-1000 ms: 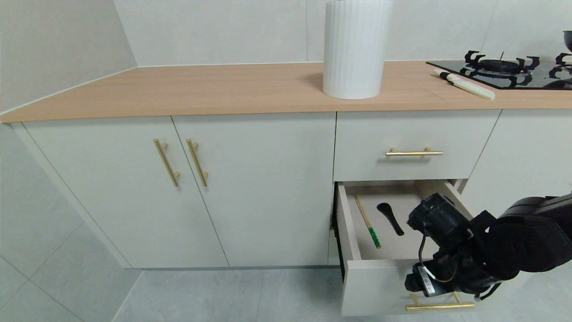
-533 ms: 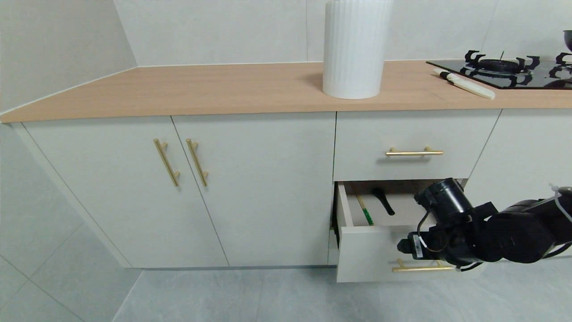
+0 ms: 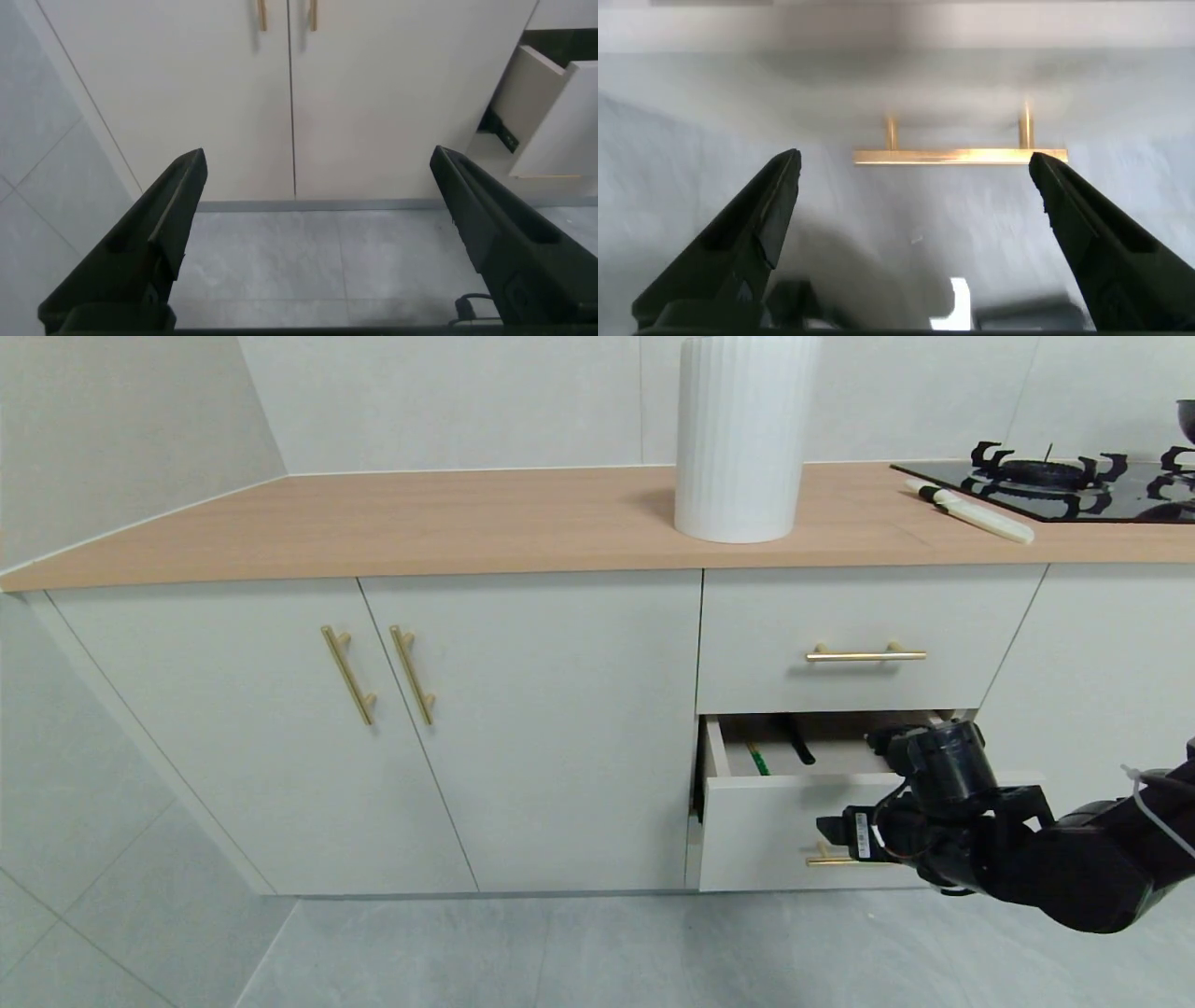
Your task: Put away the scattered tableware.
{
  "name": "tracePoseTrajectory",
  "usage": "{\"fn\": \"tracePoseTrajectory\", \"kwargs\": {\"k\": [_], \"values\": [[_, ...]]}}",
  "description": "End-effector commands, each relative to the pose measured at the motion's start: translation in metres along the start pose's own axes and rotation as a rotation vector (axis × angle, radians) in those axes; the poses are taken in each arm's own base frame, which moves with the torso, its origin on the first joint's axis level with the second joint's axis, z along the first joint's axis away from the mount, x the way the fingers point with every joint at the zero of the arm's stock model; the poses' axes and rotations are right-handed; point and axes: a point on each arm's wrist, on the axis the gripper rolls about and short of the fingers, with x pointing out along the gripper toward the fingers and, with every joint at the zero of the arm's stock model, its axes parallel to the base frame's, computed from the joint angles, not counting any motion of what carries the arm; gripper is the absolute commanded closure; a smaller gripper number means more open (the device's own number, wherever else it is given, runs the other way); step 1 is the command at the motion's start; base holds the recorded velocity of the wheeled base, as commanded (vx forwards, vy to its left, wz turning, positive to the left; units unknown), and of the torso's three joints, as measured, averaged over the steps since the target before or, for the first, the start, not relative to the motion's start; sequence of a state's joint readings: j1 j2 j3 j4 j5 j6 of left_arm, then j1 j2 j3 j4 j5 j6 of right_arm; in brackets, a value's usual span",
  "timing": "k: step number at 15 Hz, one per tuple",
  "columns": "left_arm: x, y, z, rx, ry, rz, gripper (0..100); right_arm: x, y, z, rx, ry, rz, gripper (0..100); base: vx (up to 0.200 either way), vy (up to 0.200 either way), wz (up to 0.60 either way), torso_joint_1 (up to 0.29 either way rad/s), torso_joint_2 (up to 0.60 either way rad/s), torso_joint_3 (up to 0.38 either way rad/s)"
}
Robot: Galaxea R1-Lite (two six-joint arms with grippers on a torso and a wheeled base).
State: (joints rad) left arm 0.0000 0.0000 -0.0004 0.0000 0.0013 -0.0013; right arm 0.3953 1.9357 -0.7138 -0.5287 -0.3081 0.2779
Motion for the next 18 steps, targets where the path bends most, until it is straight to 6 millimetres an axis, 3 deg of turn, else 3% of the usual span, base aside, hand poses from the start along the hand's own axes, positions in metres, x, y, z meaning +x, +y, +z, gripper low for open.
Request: {"fn": "tracePoseTrajectory", "kwargs": {"k": [1, 10, 18], "values": [[0.000, 0.000, 0.000, 0.000, 0.000, 0.000, 0, 0.013, -0.003, -0.007, 0.005, 0.011, -0.020, 0, 0.000, 0.000, 0.00, 0.000, 0.00, 0.000], [0.000, 0.000, 0.000, 0.000, 0.000, 0.000, 0, 0.039, -0.006, -0.010, 0.061, -0.122, -0.037, 0, 0.000, 0.000, 0.00, 0.000, 0.00, 0.000], [0.000, 0.000, 0.000, 0.000, 0.000, 0.000, 0, 0.076, -0.006, -0.012, 0.119, -0.265, -0.025, 0, 0.000, 0.000, 0.00, 0.000, 0.00, 0.000]]}}
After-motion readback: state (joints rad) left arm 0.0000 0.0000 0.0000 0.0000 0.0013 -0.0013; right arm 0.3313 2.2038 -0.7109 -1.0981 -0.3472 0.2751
